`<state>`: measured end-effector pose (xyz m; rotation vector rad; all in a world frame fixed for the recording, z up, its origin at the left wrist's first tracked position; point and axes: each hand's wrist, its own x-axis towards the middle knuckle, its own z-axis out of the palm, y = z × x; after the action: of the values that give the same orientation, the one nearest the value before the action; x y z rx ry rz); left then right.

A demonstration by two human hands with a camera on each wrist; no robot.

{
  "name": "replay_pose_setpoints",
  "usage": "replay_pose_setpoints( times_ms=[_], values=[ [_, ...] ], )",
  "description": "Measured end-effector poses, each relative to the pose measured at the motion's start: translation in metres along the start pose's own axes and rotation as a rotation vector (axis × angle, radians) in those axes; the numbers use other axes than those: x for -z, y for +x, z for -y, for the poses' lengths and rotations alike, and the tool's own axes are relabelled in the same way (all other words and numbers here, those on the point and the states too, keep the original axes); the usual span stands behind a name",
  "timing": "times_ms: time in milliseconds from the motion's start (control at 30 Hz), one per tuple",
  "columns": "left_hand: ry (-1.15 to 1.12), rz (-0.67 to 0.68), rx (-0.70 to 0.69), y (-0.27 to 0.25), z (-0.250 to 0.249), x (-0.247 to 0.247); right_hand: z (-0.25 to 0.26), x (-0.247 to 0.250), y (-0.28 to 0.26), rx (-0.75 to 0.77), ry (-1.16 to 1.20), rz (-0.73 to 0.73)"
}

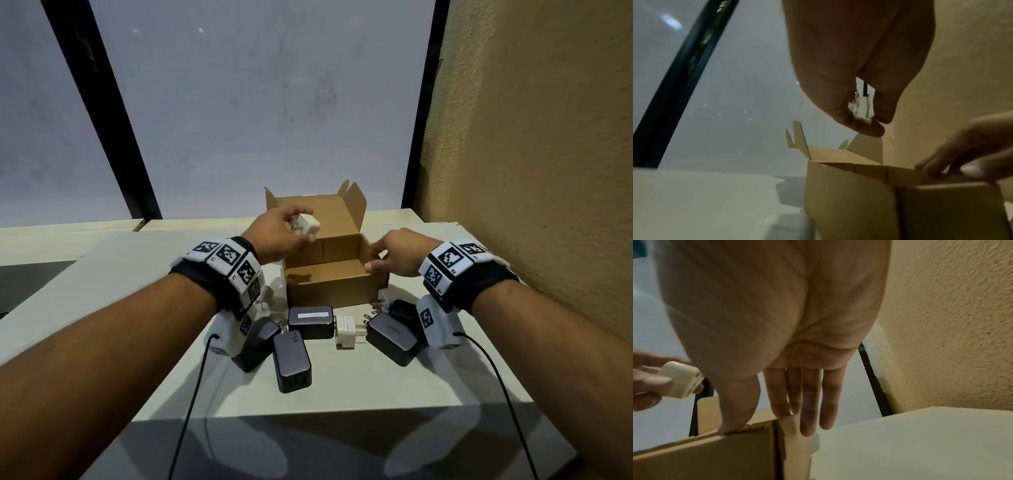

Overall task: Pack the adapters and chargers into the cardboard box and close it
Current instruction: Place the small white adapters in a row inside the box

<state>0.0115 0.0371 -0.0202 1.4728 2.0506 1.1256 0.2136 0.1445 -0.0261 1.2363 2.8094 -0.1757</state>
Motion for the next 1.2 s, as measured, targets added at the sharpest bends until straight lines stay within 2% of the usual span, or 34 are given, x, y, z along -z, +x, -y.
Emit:
replay_pose_setpoints(
  times_ms=[167, 400, 533, 800, 1000, 1200],
  values=[
    [0.286, -0.046, -0.082, 0.008, 0.009, -0.006, -0.001, -0.001, -0.001, 0.017, 0.021, -0.002],
    [0.778, 0.126, -0.035, 0.011, 0.022, -0.011, 0.002, 0.003, -0.007, 0.048, -0.019, 0.009],
    [0.855, 0.129, -0.040, 0.014, 0.024, -0.012, 0.004, 0.004, -0.009, 0.047, -0.026, 0.018],
    [1.156, 0.150, -0.015, 0.018, 0.023, -0.019, 0.008, 0.004, -0.005, 0.078, 0.003, 0.047],
    [1.187, 0.131, 0.001, 0.019, 0.023, -0.026, 0.005, 0.001, 0.000, 0.015, -0.004, 0.168],
    [1.171, 0.089, 0.029, 0.019, 0.026, -0.028, 0.001, -0.004, 0.000, -0.007, -0.017, 0.204]
  ],
)
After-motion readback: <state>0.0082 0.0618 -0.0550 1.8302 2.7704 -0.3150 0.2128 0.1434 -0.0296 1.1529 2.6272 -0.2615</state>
